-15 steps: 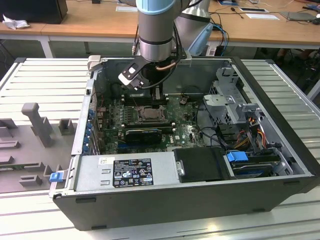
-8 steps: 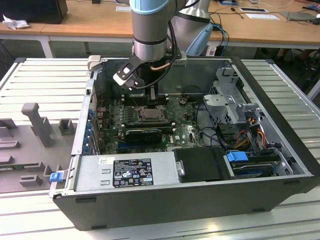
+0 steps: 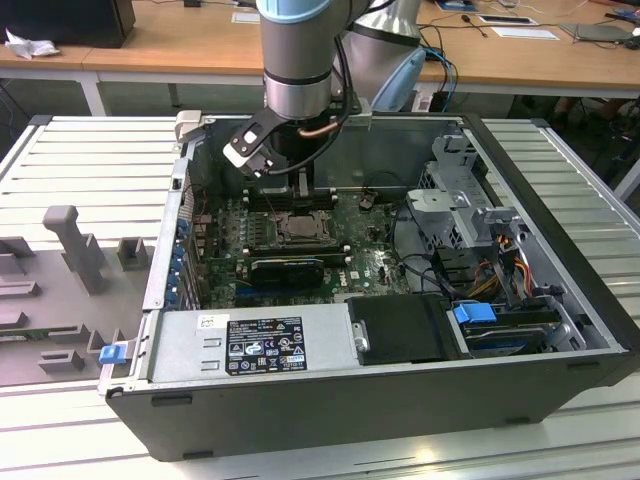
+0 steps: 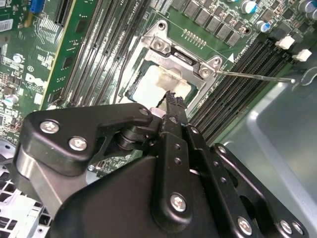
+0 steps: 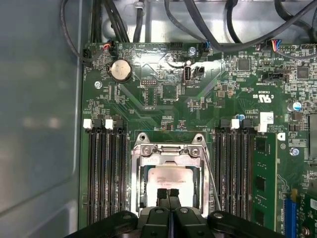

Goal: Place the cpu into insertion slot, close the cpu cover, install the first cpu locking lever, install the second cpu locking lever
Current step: 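Install the first cpu locking lever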

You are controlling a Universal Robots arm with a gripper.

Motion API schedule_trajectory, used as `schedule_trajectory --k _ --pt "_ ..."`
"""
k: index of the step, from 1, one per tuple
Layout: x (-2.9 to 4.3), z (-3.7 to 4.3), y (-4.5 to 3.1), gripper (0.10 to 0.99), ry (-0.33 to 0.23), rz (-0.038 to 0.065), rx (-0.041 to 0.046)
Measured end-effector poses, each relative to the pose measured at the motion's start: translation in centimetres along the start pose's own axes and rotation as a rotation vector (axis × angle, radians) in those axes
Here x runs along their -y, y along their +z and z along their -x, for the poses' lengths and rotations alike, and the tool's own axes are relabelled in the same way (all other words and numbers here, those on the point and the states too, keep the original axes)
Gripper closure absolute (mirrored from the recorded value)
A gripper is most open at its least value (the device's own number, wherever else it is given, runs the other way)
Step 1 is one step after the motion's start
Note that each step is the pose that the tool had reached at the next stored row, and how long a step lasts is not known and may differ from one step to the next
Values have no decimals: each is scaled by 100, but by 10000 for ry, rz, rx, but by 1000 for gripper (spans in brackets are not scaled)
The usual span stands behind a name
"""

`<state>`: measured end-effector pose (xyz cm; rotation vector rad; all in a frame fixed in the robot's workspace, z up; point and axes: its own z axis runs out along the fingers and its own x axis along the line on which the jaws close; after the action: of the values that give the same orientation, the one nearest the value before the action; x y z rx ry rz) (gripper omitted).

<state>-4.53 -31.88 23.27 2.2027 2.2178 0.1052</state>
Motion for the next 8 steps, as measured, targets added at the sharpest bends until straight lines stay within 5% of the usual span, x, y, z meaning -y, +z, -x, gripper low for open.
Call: schedule_trajectory --k 8 --pt "-6 -4 -102 980 -1 0 2"
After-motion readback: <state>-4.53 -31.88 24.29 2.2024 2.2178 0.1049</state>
